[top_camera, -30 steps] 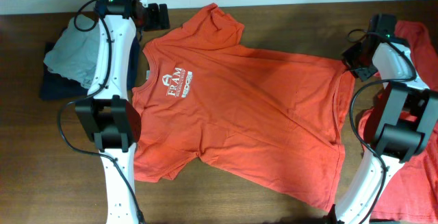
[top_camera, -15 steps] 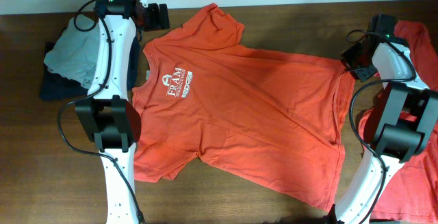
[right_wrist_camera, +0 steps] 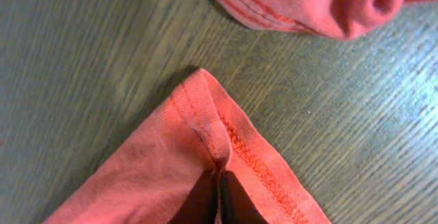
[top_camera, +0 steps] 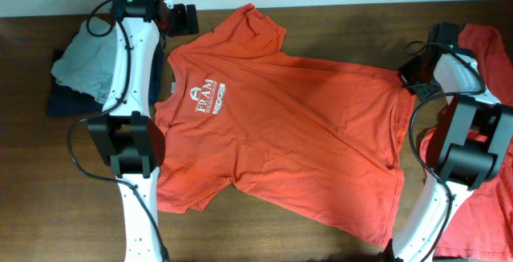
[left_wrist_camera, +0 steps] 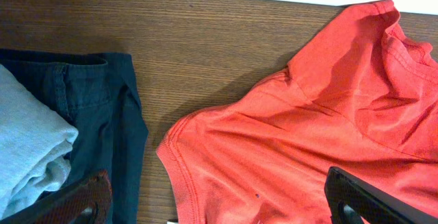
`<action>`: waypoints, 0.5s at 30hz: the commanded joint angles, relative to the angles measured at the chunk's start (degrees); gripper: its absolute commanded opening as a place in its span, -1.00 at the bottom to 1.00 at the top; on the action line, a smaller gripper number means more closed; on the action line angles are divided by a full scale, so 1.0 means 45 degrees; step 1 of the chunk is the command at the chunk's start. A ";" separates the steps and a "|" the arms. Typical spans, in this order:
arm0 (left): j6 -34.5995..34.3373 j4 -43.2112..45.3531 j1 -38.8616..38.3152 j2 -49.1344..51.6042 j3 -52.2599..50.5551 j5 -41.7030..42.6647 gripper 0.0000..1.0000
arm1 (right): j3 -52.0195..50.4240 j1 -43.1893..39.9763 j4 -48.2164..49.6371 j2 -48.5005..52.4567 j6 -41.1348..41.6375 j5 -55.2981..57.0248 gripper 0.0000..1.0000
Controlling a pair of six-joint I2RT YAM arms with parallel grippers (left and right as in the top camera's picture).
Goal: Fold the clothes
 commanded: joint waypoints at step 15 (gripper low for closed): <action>0.0024 -0.0005 0.0005 -0.0126 0.0034 0.0049 0.99 | 0.0442 -0.0340 0.0034 0.0121 -0.1705 0.0389 -0.92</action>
